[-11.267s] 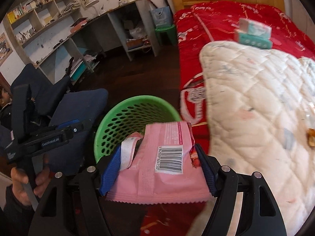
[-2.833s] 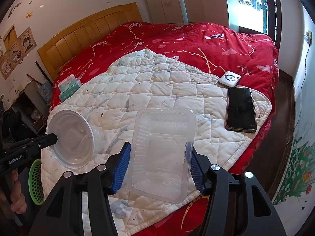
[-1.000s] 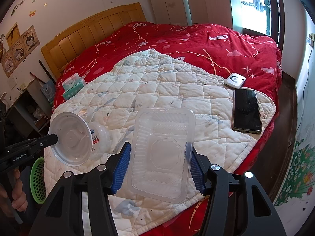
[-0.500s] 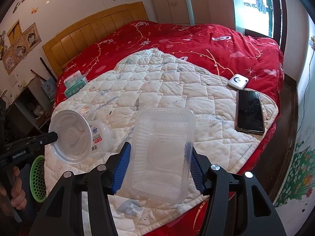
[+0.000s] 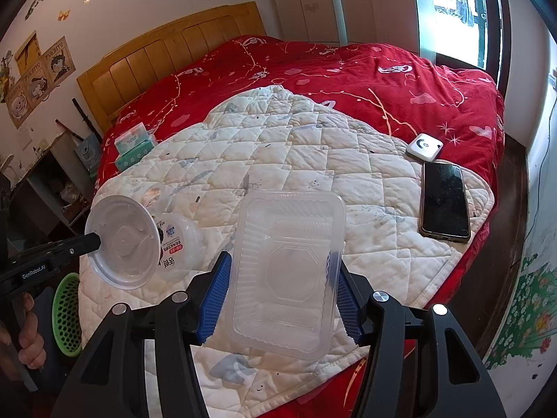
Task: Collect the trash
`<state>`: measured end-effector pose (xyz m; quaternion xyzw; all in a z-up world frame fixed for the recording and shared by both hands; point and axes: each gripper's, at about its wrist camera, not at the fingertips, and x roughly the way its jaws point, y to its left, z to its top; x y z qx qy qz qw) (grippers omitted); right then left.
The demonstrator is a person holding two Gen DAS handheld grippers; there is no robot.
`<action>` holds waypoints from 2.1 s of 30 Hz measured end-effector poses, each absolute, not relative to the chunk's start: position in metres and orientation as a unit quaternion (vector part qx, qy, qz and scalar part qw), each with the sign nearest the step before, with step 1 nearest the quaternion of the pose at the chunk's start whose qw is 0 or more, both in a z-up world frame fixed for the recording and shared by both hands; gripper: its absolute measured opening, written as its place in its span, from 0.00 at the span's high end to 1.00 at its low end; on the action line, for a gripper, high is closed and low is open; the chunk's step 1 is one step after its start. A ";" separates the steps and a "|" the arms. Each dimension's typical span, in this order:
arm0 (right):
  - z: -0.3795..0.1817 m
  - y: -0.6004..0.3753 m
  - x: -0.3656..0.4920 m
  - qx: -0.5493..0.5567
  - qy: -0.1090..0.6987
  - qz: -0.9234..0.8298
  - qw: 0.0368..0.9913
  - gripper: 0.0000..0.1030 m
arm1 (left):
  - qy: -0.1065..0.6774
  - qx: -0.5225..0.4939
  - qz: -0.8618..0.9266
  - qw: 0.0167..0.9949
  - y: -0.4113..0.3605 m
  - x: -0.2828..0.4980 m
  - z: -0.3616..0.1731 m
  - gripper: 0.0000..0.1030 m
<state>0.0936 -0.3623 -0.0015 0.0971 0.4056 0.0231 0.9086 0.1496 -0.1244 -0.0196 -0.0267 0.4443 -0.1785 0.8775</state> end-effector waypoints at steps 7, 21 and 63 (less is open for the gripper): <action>-0.001 -0.359 0.097 0.095 0.404 0.028 0.909 0.47 | 0.446 -0.026 -0.170 0.878 -0.117 0.153 -0.019 0.97; 0.002 -0.356 0.102 0.097 0.402 0.032 0.910 0.47 | 0.437 -0.021 -0.161 0.885 -0.110 0.152 -0.006 0.97; 0.004 -0.236 0.104 0.066 0.403 0.115 0.906 0.47 | 0.428 -0.059 -0.044 0.901 0.049 0.108 -0.026 0.97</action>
